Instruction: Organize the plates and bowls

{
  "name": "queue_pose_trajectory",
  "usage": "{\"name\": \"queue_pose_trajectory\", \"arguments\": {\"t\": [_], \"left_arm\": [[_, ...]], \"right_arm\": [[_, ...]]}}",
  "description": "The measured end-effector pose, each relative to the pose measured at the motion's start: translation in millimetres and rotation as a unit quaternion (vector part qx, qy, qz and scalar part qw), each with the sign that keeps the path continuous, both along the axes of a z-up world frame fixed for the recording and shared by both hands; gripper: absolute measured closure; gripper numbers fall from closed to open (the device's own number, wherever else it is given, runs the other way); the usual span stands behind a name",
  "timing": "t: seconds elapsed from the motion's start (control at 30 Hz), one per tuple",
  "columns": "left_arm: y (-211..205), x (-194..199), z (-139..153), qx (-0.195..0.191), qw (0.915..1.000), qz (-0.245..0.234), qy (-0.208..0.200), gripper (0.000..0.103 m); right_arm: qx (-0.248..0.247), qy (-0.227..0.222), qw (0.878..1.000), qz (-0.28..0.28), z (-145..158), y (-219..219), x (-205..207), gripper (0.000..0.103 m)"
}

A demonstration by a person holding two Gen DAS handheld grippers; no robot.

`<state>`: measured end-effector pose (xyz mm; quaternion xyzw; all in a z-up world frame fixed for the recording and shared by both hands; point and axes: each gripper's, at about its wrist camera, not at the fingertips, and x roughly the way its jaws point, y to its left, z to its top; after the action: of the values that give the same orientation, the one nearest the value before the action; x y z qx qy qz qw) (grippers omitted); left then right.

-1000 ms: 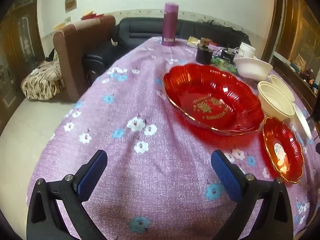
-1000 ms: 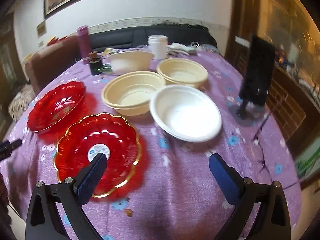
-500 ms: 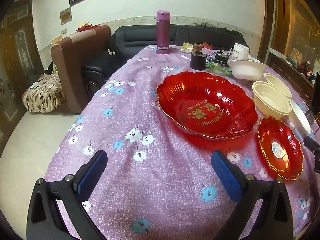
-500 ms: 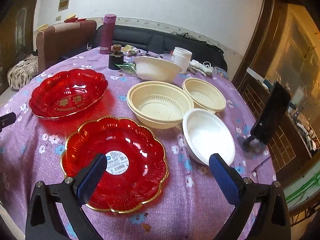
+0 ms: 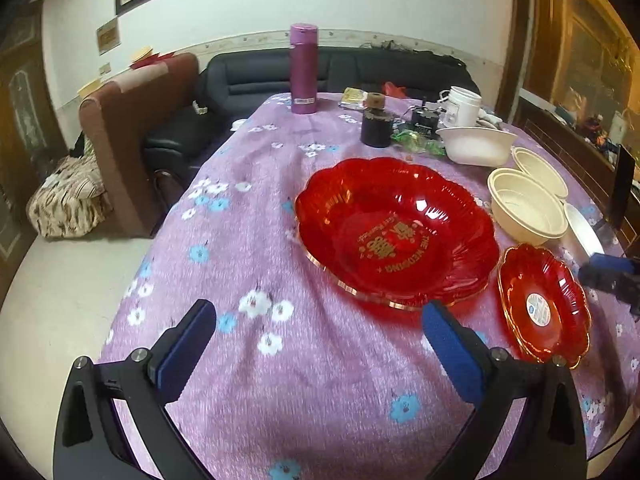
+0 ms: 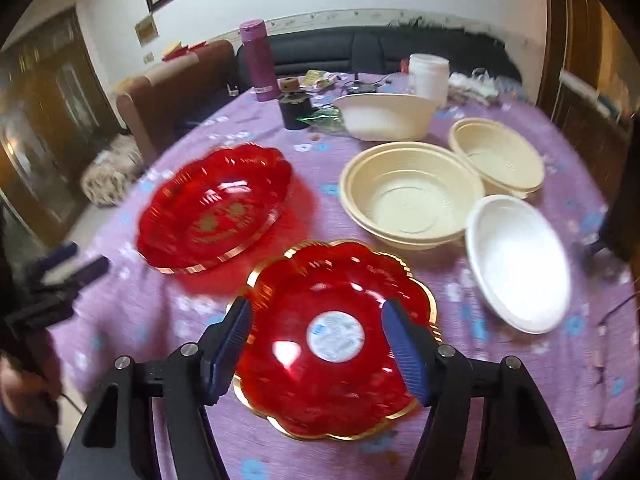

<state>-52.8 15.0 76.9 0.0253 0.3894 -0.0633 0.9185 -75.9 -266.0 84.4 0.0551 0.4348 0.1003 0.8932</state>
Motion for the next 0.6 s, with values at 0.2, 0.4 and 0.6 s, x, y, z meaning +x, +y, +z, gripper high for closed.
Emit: {"name": "queue_pose_trajectory", "arguments": {"t": [0.2, 0.4, 0.6], "left_arm": [[6, 33, 3, -0.015, 0.9995, -0.012, 0.025, 0.037], [9, 63, -1, -0.029, 0.998, -0.021, 0.052, 0.043], [16, 86, -5, -0.031, 0.9975, -0.009, 0.063, 0.043]], "right_arm": [[0.069, 0.019, 0.997, 0.021, 9, 13, 22, 0.048], [0.087, 0.029, 0.996, 0.016, 8, 19, 39, 0.055], [0.08, 0.027, 0.996, 0.01, 7, 21, 55, 0.055]]}}
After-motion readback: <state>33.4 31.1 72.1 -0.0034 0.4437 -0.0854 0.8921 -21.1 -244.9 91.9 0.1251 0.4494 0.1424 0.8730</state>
